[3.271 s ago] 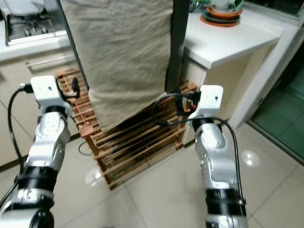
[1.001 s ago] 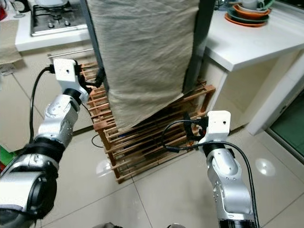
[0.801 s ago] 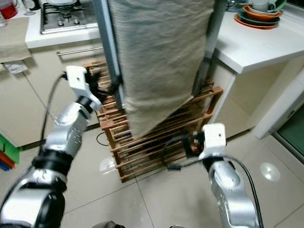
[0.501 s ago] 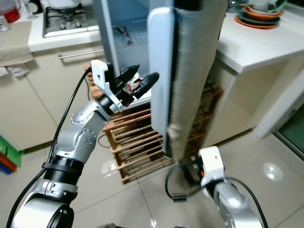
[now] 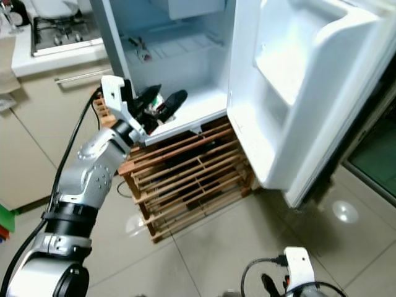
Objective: Restocking fridge
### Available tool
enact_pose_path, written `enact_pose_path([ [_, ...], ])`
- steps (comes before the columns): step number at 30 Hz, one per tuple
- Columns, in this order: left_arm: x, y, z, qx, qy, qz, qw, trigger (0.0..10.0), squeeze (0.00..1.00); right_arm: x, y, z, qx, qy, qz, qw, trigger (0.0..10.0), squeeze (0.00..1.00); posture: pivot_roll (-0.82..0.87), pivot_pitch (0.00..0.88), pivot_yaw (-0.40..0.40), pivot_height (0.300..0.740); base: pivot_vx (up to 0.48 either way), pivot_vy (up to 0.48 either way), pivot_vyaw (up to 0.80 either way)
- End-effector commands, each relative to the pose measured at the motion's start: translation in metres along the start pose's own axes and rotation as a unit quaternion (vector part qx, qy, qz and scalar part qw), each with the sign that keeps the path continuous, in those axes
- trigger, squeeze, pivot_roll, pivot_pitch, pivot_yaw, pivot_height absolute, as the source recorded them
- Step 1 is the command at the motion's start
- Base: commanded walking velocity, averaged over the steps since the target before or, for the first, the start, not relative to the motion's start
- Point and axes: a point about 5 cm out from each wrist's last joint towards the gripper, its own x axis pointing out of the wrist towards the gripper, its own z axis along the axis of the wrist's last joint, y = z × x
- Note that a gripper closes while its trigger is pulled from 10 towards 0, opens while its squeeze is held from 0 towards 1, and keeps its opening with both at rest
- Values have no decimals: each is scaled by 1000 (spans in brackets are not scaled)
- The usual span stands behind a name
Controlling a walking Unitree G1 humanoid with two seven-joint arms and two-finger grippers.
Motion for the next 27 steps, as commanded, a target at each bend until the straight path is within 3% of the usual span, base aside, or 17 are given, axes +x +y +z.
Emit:
enact_pose_path([
  [1,-8,12,-7,34,11,62,997,10000,0,6,2,34,-19,-93,-2,996,10000,0,-210,0,96,740,0,0,0],
  [3,-21,15,-20,44,26,104,993,10000,0,-2,15,73,-24,-186,9,982,10000,0,-204,0,102,740,0,0,0],
  [5,-26,15,-24,46,30,114,992,10000,0,-7,20,85,-22,-214,12,976,10000,0,-204,0,102,740,0,0,0],
  [6,-33,13,-29,52,28,129,990,10000,0,-18,33,109,-29,-269,19,963,10000,0,-199,0,103,740,0,0,0],
  [7,-33,13,-29,52,28,129,990,10000,0,-18,33,109,-29,-269,19,963,10000,0,-199,0,103,740,0,0,0],
  [9,-36,11,-35,79,38,144,986,10000,0,-27,54,138,-34,-320,28,946,10000,0,-186,0,101,740,0,0,0],
  [10,-36,11,-35,79,38,144,986,10000,0,-27,54,138,-34,-320,28,946,10000,0,-186,0,101,740,0,0,0],
  [11,-36,14,-37,72,36,165,983,10000,0,-31,69,157,-34,-349,43,935,10000,0,-174,0,93,740,0,-472,594],
  [19,-35,33,-35,66,38,236,969,10000,0,-30,86,179,-57,-369,62,926,10000,0,-163,0,75,740,0,-443,590],
  [27,-29,32,-36,83,46,224,970,10000,0,-36,90,190,-72,-396,45,914,10000,0,-160,0,69,740,0,-428,524],
])
